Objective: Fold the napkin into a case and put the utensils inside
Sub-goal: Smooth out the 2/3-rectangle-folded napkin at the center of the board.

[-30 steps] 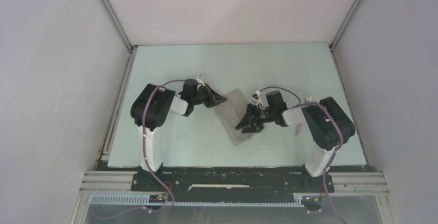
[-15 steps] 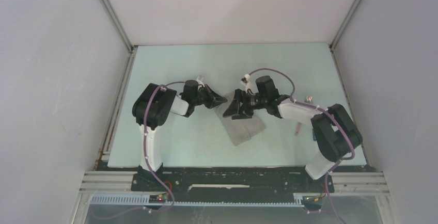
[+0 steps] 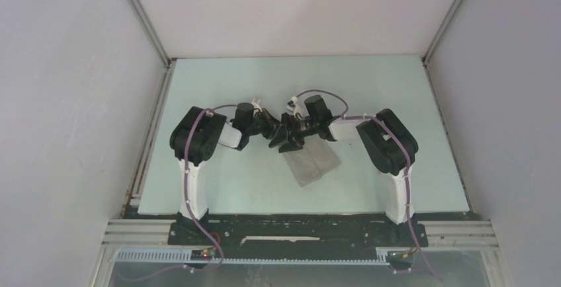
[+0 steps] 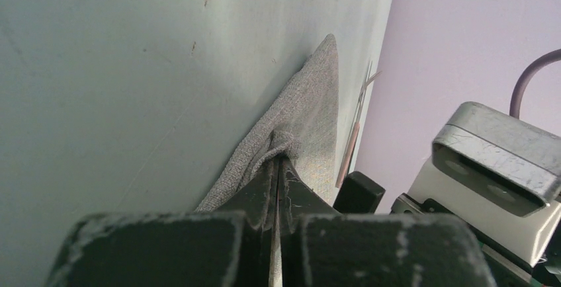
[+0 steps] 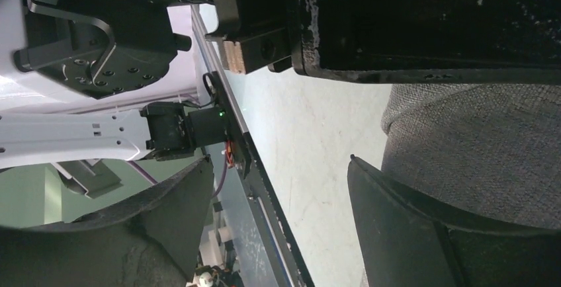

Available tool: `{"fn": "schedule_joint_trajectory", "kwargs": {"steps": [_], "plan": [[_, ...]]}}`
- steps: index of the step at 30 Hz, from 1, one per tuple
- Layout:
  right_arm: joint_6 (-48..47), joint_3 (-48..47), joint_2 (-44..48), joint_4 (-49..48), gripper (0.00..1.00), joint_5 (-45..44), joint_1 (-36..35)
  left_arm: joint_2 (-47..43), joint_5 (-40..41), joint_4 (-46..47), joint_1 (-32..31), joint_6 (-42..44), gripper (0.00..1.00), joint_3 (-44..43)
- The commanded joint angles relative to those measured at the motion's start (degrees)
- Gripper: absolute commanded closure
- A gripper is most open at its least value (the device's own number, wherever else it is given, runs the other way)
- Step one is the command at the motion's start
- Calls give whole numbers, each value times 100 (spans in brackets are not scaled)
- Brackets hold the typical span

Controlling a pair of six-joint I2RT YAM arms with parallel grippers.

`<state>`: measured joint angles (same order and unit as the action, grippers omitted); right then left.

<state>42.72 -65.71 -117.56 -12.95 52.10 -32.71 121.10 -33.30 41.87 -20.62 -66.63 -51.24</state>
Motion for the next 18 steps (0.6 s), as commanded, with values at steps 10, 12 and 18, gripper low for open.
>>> {"fn": "schedule_joint_trajectory", "kwargs": {"steps": [10, 12, 18], "plan": [[-494, 278, -62, 390, 19, 243, -7, 206, 130, -12, 54, 7, 100, -62], [-464, 431, 70, 337, 19, 289, -24, 208, 144, -54, 66, 46, 100, -61], [-422, 998, 377, 124, 18, 311, -119, 230, 127, -134, 93, 54, 100, -127]]}}
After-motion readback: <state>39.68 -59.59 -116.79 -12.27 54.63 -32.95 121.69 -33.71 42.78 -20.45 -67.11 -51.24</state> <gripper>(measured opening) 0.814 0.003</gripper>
